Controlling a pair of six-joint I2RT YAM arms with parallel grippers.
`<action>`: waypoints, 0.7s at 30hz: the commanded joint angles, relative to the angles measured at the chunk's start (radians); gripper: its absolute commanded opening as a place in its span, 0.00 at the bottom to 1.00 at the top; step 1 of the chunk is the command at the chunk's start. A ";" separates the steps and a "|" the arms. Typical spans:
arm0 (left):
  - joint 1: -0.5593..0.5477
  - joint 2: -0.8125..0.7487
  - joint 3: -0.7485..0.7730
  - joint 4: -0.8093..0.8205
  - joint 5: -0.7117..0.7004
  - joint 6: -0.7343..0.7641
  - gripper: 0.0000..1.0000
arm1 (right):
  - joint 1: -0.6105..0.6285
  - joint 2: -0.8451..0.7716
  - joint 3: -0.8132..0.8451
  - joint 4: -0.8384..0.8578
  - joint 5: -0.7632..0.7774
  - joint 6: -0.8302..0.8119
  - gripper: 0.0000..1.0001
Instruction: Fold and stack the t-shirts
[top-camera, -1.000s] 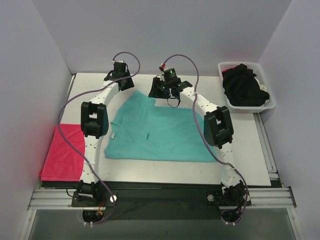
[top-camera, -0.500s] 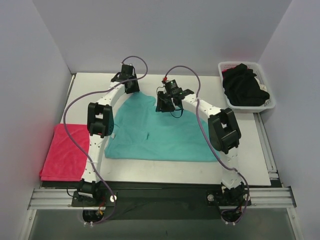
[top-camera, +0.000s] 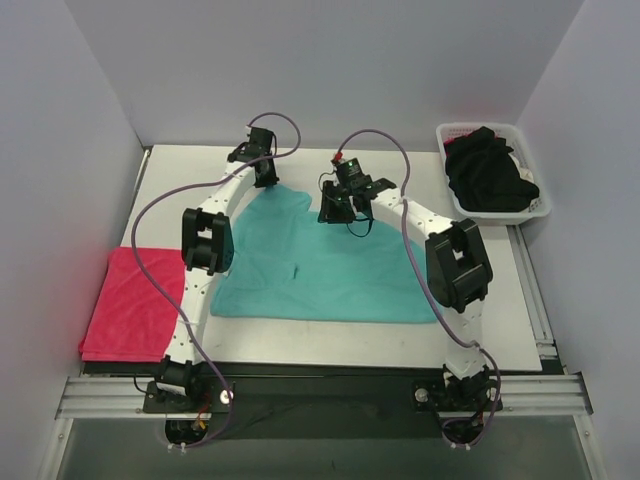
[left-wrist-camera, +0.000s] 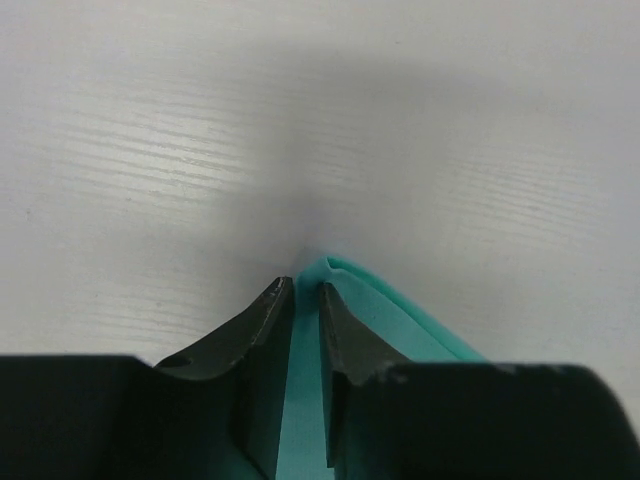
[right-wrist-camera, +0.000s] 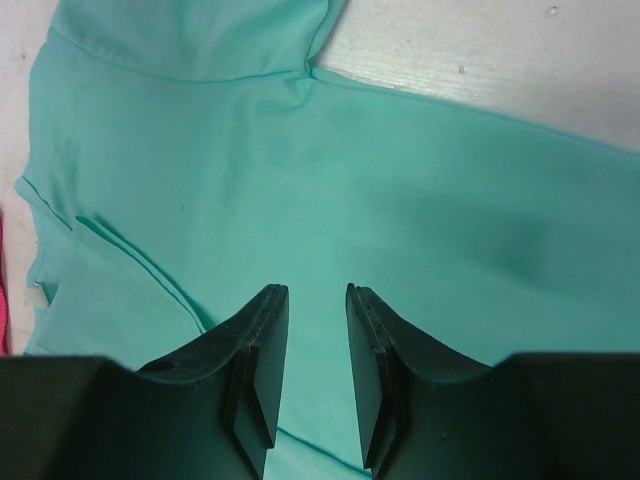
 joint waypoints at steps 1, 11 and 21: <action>-0.002 0.036 0.043 -0.068 -0.023 0.025 0.27 | -0.021 -0.078 -0.013 -0.015 0.029 0.019 0.31; 0.005 0.033 0.041 -0.065 -0.024 0.041 0.00 | -0.054 -0.117 -0.051 -0.048 0.117 0.023 0.28; 0.020 -0.074 -0.057 0.020 -0.005 0.061 0.00 | -0.170 -0.063 0.041 -0.275 0.505 -0.070 0.28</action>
